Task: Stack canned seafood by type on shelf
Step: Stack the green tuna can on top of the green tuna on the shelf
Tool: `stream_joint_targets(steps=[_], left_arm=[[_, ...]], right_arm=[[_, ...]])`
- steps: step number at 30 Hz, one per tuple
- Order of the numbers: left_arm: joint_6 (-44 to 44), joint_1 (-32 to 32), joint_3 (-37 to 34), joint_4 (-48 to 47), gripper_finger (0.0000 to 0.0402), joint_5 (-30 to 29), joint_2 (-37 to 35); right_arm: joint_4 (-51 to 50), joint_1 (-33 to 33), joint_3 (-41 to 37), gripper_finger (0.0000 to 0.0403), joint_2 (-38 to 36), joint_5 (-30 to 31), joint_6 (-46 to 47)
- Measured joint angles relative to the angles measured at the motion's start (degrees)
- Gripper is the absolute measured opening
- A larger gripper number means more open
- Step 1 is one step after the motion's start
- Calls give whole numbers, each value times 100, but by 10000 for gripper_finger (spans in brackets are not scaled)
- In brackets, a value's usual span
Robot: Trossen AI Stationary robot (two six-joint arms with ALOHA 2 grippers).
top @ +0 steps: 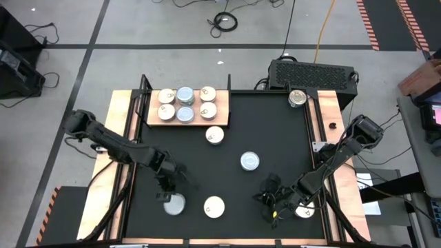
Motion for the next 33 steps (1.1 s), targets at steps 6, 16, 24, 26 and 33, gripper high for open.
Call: stream_joint_targets(steps=[6,16,24,26,33], left_arm=[[-131,643,-187,-71,0,-58,-711],[-605,2036,-575,-306,0,-1023,-2079],[-1403,2906,-573,-51,0,-1886,-2634],[-1596,3122,-573,-54,0,-2046,-2632],[-1483,3775,-573,205,0,-2214,-2627]], right_arm=[[-5,98,-1,0,0,-35,-8],[-38,181,-1,0,0,-35,-33],[-46,181,-1,0,0,-33,-54],[-46,181,-1,0,0,-33,-54],[-44,181,-1,0,0,-29,-48]])
